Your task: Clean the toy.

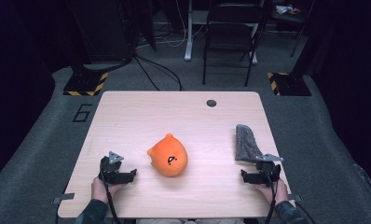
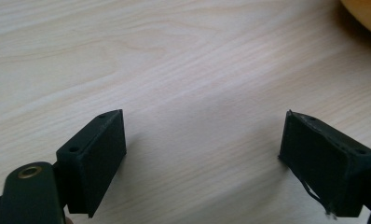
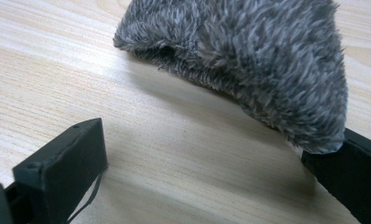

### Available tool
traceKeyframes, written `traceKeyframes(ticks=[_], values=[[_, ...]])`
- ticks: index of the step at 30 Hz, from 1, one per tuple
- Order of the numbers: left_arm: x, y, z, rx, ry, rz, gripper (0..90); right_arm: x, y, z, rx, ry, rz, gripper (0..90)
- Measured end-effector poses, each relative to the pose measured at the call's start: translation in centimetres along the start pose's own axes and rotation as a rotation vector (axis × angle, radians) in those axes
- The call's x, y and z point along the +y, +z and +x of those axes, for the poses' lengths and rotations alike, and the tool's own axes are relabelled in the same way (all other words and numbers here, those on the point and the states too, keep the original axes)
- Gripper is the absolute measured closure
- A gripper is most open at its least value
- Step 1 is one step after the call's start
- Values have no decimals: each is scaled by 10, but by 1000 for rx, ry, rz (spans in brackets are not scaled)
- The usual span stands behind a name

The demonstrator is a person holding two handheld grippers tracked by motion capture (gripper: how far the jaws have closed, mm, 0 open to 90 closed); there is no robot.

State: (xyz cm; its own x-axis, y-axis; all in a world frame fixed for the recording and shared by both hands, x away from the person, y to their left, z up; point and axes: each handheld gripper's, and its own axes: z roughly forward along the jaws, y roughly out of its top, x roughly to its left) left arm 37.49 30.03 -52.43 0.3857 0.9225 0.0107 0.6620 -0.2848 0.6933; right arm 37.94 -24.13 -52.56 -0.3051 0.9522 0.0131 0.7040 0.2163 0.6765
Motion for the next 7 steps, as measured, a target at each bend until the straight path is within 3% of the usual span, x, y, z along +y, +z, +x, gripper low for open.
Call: traceKeyframes(ticks=[7], values=[[-6, 3, 4, -5, 1, -73, 120, -2, 0, 0, -4, -1, -14, 0]])
